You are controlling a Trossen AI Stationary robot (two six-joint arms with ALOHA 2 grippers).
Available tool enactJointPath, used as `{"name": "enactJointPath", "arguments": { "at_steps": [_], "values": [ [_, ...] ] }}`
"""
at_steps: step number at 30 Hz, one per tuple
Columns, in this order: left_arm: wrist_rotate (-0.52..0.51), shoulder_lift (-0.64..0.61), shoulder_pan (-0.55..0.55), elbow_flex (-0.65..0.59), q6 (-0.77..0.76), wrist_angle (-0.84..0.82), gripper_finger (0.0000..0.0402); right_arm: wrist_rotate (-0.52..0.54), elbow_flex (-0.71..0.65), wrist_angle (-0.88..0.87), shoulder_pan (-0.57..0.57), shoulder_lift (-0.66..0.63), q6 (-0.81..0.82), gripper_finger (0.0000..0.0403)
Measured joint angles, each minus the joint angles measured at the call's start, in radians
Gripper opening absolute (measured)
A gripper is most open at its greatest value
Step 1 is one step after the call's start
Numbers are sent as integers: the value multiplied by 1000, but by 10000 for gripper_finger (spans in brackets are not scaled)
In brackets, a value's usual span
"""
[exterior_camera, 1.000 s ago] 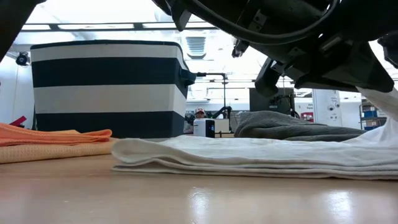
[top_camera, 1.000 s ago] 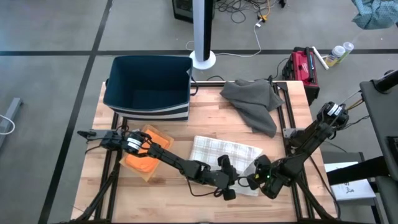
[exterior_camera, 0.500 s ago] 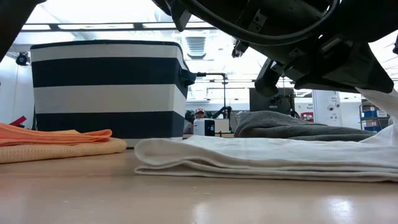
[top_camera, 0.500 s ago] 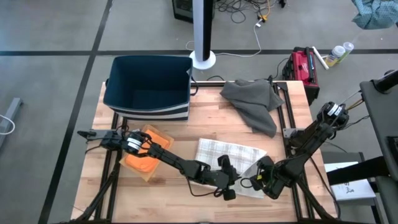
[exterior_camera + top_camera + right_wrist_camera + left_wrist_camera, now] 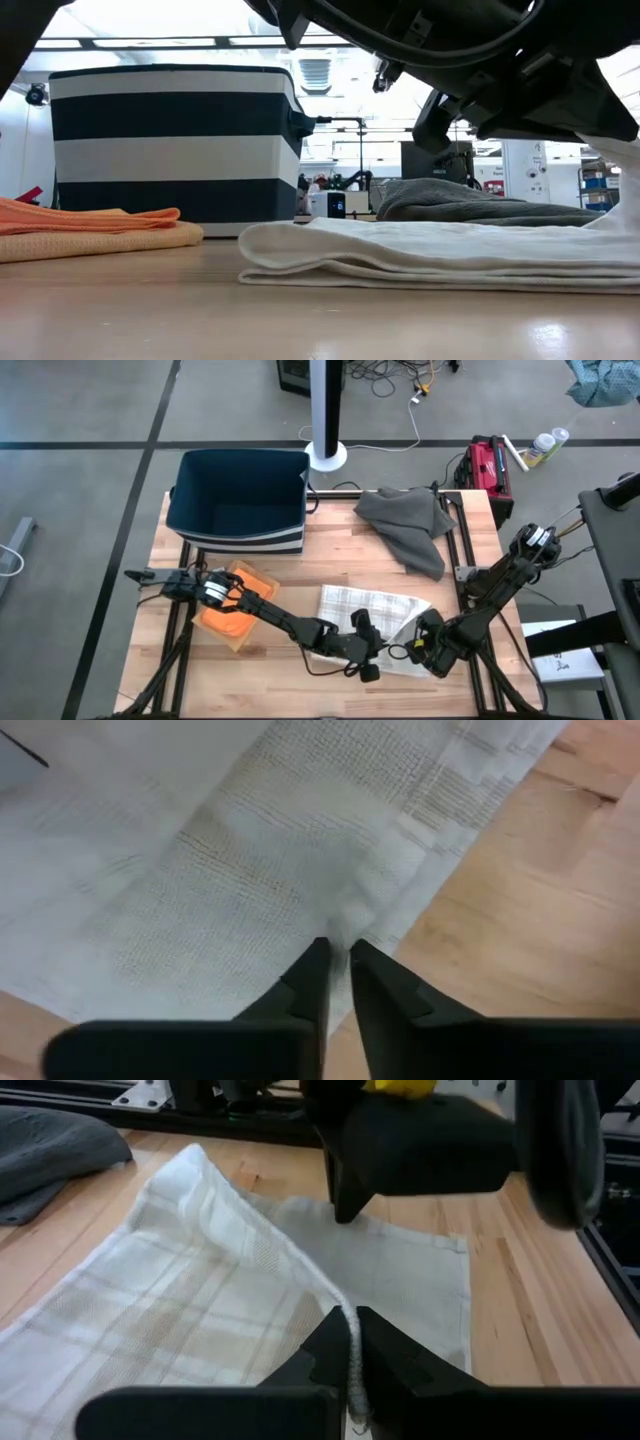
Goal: Fold towel
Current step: Fold the white patterned kitchen towel
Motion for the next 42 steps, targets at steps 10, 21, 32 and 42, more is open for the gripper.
{"name": "enactJointPath", "arguments": {
  "at_steps": [10,21,32,42],
  "values": [
    [27,0,-3,0,62,101,40,9,0,-48,0,0,15,143],
    [29,-30,-9,0,113,-27,148,-26,21,-58,12,-9,-34,175],
    [14,-127,-47,0,94,-411,182,85,172,-237,86,-23,17,176],
    [-63,-137,-88,-38,-13,-663,147,190,119,-143,128,-19,93,171]
  ]
}}
